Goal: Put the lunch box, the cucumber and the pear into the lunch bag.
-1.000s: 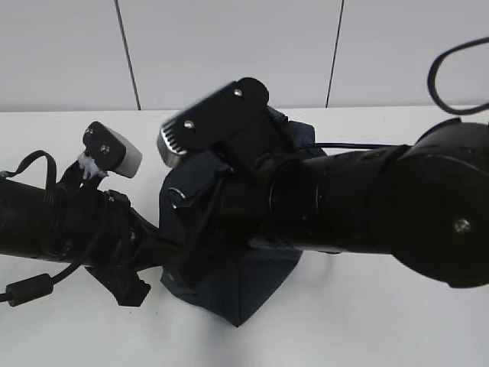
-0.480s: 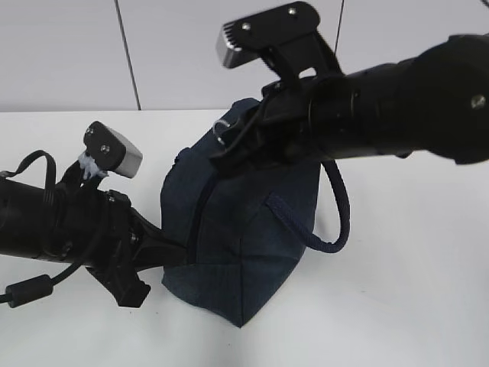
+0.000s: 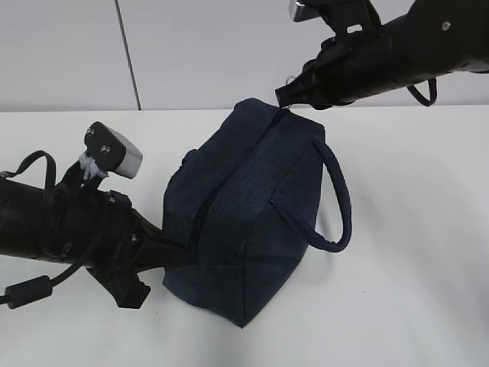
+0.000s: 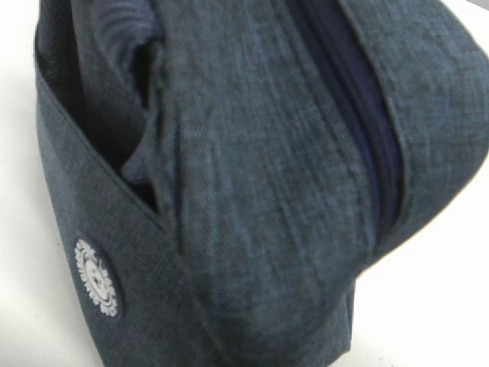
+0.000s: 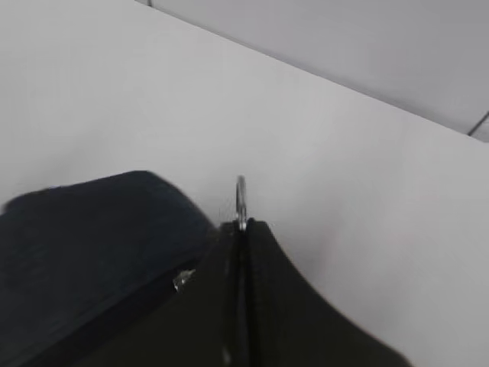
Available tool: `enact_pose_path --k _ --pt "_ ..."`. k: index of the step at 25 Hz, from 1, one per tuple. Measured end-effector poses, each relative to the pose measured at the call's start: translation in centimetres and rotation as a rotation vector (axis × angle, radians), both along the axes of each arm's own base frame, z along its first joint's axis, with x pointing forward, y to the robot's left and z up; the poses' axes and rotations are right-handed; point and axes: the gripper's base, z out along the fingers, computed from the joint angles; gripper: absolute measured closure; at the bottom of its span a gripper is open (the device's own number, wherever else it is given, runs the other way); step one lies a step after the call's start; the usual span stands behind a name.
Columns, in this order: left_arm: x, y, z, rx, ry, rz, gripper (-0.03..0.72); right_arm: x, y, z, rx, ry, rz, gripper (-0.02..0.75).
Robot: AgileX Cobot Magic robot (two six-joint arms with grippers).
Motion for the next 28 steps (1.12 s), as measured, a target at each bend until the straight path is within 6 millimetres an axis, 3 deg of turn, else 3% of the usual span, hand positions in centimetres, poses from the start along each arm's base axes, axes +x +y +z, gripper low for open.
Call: enact_pose_path --k 4,9,11,15,17,20,23,25,28 --pt "0.0 0.0 0.0 -0.002 0.001 -0.002 0.694 3.1 -1.5 -1.9 -0.021 0.074 -0.047 0.732" --pt "0.0 -0.1 0.1 -0.025 0.013 0.01 0.673 4.3 -1.6 -2.8 -0.031 0.114 -0.049 0.732" --pt "-0.1 -0.1 0.5 -0.041 0.011 0.009 0.595 4.4 -1.5 -2.7 -0.026 0.111 -0.05 0.732" --pt "-0.2 0.8 3.7 -0.164 0.01 0.129 0.328 4.3 -1.5 -2.7 -0.027 0.127 -0.048 0.732" --pt "0.4 1.3 6.6 -0.232 0.011 0.207 0.303 4.2 -1.6 -2.8 -0.021 0.141 -0.05 0.732" --pt "2.4 0.9 11.3 -0.232 -0.006 0.225 0.367 4.2 -1.6 -2.8 -0.018 0.145 -0.051 0.732" --pt "5.8 -0.1 14.8 -0.202 0.015 0.24 0.391 4.2 -1.6 -2.8 -0.017 0.148 -0.052 0.732" --pt "8.8 -1.2 15.6 -0.181 0.083 0.238 0.393 4.2 -1.6 -2.8 -0.012 0.151 -0.052 0.732" --pt "12.6 -3.1 14.1 -0.107 0.195 0.221 0.397 4.1 -1.5 -2.8 -0.006 0.157 -0.054 0.732"
